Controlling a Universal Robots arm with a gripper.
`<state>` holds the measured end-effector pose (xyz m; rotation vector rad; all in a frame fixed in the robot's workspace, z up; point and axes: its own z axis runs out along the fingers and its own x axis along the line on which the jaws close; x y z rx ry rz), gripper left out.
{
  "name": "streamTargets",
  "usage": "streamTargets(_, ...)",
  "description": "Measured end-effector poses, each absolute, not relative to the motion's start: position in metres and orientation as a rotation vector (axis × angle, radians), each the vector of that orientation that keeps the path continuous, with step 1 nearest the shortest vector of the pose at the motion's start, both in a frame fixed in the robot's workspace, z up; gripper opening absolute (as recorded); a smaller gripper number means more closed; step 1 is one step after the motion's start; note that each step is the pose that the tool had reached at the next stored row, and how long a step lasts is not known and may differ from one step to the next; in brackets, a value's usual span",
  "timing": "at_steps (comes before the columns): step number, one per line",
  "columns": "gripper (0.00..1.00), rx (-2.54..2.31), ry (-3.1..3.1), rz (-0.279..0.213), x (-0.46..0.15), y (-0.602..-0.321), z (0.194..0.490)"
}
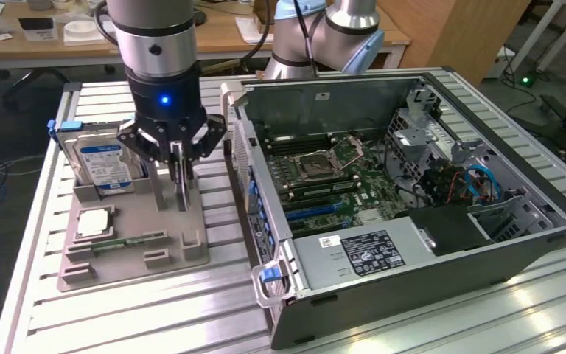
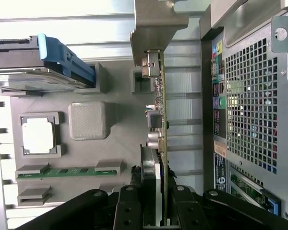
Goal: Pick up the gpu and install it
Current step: 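Pick up the gpu and move the gpu toward the slot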
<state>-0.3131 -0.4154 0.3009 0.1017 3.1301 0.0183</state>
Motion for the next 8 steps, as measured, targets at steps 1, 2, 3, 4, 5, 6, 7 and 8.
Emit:
streamTargets(1,0.28,0.102,3.13,0.018,-0.3131,-0.4154,0.3016)
streamTargets(2,0.28,0.102,3.13,0.018,-0.3131,-0.4155,0.3022)
streamTargets(3,0.28,0.102,3.13,0.018,-0.3131,-0.4154,0.3028)
streamTargets(4,0.28,0.102,3.13,0.018,-0.3131,-0.4154,0.3035)
streamTargets(5,0.28,0.102,3.13,0.018,-0.3131,-0.4154,0.3041)
streamTargets(6,0.28,0.102,3.13,0.018,-0.3131,-0.4154,0.3048)
streamTargets(7,0.28,0.102,3.13,0.018,-0.3131,-0.4155,0.3054)
streamTargets(8,0.28,0.102,3.13,0.018,-0.3131,-0.4155,0.306)
